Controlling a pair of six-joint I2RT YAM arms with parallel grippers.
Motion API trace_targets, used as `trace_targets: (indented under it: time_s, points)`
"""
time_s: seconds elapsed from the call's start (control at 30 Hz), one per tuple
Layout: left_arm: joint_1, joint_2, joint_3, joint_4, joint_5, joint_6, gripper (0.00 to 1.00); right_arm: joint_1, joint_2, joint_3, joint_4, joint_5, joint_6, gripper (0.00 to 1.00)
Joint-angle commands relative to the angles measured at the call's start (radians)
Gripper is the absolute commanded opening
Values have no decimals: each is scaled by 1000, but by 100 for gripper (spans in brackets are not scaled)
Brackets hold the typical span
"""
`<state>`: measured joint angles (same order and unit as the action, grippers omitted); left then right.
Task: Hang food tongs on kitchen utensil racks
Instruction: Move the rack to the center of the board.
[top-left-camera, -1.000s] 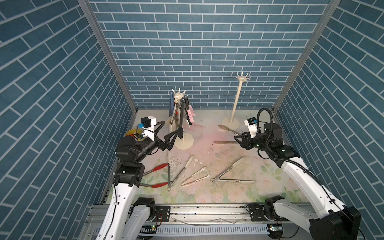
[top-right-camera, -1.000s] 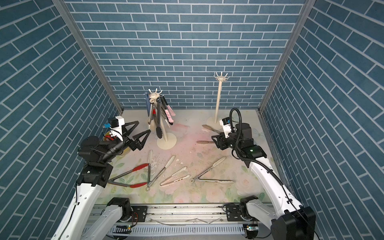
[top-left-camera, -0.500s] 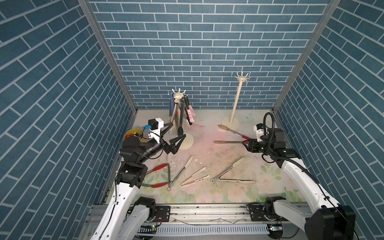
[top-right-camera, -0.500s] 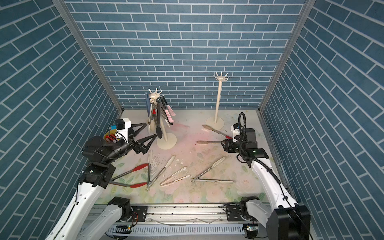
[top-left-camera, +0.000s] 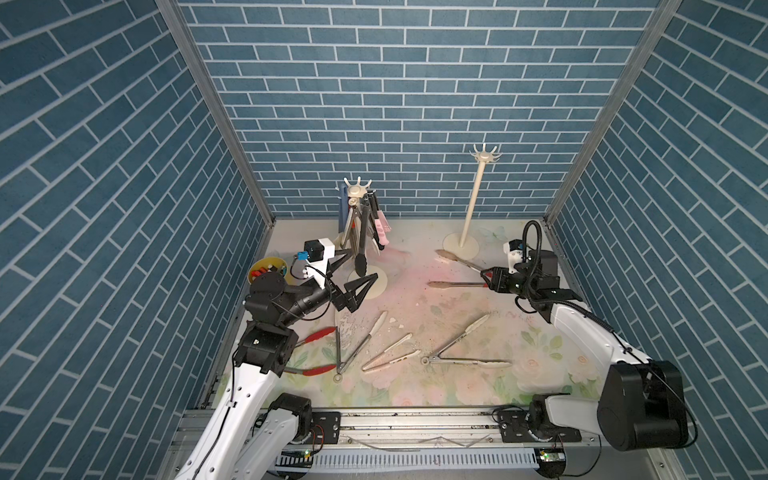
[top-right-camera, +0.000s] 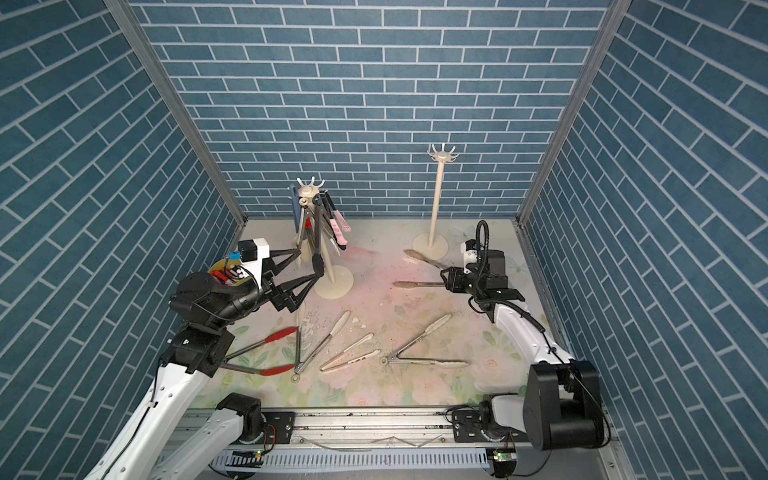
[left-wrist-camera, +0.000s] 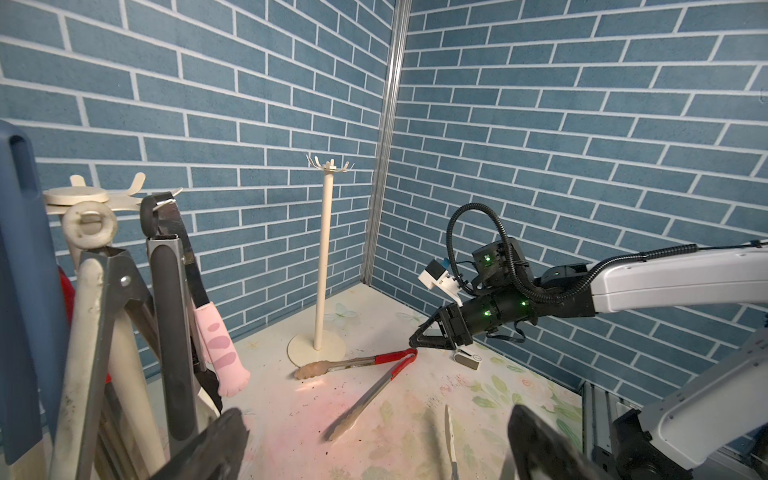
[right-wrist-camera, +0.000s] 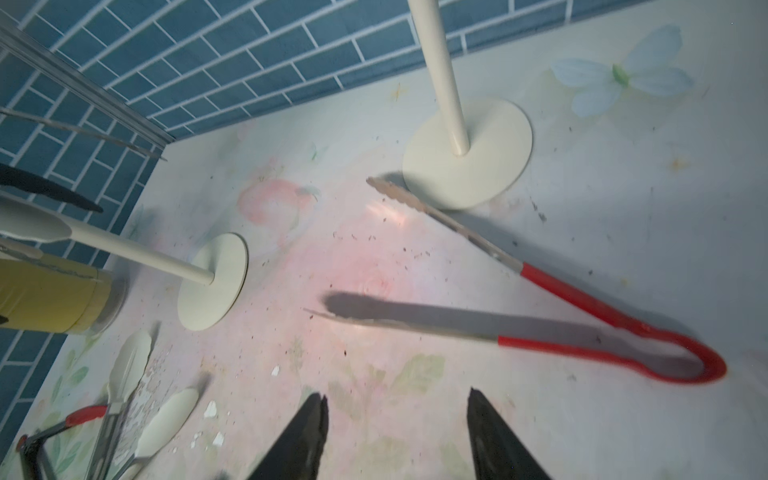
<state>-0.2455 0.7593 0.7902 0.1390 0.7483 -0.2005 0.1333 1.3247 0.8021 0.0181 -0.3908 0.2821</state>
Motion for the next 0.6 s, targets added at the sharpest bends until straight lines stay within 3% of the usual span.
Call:
trace_targets:
  time_s: [0.0,0.1,0.57]
  points:
    - [-10,3,-3,2,14,15,99,-6,71,-10,300,-12,-31,55]
    - [-12,8,-1,-1,14,18,99,-6,147,9,454,3,-50,55]
    - [-21,27,10,-35,3,36,99,-7,508,311,712,-96,-49,51]
